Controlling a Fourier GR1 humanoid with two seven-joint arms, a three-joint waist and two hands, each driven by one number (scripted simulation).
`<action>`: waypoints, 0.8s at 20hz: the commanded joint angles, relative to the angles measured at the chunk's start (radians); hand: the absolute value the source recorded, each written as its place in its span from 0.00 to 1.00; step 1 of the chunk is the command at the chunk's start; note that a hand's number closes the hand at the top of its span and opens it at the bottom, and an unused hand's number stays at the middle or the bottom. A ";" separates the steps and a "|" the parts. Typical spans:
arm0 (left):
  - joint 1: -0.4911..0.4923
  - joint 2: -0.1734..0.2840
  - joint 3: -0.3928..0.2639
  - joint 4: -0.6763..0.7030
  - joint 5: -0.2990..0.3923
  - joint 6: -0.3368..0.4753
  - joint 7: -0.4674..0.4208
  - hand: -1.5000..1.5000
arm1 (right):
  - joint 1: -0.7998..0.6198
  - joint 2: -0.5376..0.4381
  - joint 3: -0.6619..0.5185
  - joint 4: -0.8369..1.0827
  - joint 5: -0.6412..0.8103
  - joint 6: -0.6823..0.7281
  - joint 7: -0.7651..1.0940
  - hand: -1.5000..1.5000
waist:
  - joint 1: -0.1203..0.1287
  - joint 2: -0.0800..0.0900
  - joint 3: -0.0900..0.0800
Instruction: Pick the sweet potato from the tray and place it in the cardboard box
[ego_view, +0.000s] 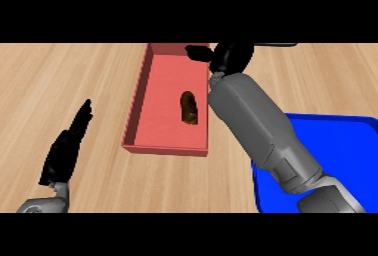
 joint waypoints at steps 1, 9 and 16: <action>0.030 0.032 0.043 0.025 0.027 -0.022 -0.042 0.50 | 0.020 0.006 -0.031 -0.040 -0.004 -0.227 0.001 0.00 | -0.022 -0.007 -0.001; 0.107 0.033 0.086 0.000 0.033 0.010 -0.045 0.50 | 0.245 -0.052 -0.083 -0.293 0.100 -0.226 0.048 0.00 | -0.118 -0.043 -0.001; 0.106 0.033 0.091 -0.052 0.035 0.014 0.021 0.50 | 0.635 -0.126 0.000 -0.758 0.128 -0.106 0.031 0.00 | -0.139 -0.042 -0.001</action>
